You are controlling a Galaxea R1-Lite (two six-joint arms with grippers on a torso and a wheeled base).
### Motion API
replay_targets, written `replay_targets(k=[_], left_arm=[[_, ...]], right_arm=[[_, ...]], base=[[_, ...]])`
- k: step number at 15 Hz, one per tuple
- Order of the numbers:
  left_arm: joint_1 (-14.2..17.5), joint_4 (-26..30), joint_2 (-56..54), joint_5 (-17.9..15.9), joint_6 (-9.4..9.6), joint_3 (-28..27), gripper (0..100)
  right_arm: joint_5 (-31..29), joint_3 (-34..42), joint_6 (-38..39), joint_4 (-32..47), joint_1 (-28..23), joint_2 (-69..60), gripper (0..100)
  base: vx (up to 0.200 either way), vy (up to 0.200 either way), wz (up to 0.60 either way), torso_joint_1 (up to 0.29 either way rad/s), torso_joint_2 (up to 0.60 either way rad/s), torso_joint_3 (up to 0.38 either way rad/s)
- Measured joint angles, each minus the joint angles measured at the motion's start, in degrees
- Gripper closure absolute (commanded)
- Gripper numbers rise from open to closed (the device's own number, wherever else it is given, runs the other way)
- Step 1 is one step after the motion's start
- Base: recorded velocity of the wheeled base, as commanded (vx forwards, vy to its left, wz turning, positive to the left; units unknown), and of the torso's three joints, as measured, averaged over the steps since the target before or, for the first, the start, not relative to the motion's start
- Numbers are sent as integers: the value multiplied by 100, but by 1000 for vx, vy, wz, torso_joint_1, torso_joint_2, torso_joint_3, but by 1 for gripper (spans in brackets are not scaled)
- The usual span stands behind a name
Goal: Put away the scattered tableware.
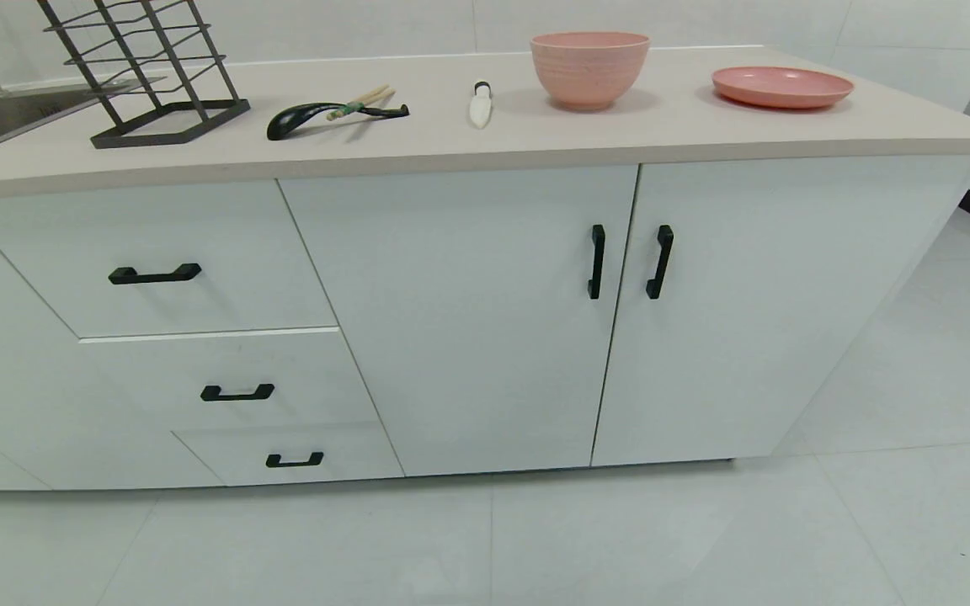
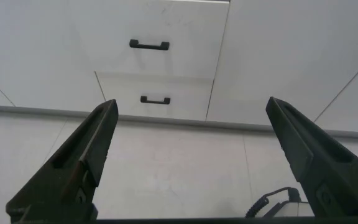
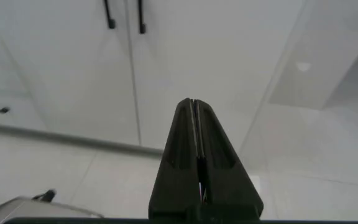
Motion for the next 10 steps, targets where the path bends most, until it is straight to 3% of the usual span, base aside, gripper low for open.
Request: replay_targets(k=[1,2,5,10], left_arm=[[0,2,0,-1,0,0,0],[0,2,0,-4,2,-7,0],[0,4,0,-9,9,-10,0],[0,-33,0,-246,28,-7,0]], right_arm=[[195,-289,-15,205,50,312,100],[350,-545,-24,341,133,709,0],[589,-945,-66,-294,417,2139,0],[1103,-639,-173,-3969,631,5029,0]], base=[[0,0,0,0,0,0],[0,0,0,0,0,0],[0,0,0,0,0,0],[0,0,0,0,0,0]])
